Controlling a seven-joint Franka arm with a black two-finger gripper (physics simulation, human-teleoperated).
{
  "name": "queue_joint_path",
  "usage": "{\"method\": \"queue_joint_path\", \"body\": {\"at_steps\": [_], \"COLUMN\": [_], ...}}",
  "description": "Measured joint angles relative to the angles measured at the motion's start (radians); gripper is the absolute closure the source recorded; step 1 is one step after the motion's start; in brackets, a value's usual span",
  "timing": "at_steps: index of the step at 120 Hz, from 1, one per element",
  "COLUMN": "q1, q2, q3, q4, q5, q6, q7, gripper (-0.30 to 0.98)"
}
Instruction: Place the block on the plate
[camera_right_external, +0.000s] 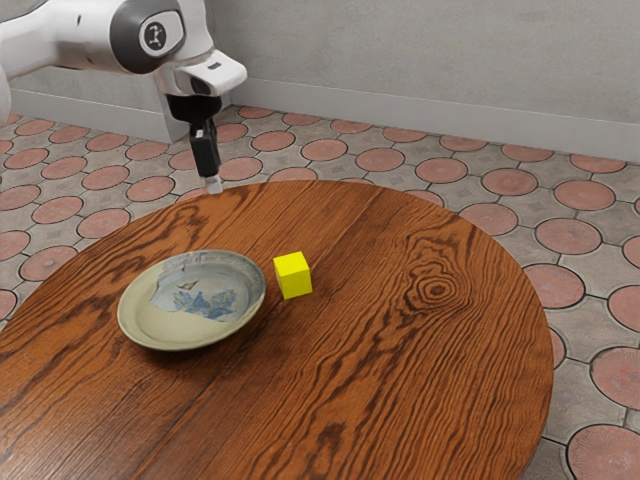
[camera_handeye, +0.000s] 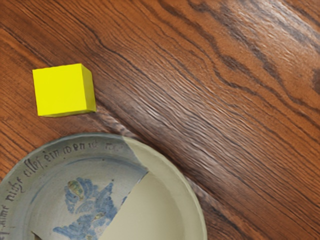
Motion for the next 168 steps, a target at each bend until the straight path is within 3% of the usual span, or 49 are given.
{"method": "queue_joint_path", "body": {"at_steps": [38,84,128,168], "q1": [-0.001,-0.017,-0.010,-0.009], "q2": [0.014,0.330,0.504,0.659], "q3": [0.000,0.007,0.062,0.064], "q4": [0.002,0.258,0.279,0.350], "q5": [-0.001,0.005,-0.084,-0.108], "q6": [0.004,0.033,0.146,0.275], "q7": [0.020,0.026,-0.017,-0.046], "gripper": [0.00,0.00,0.00,0.00]}}
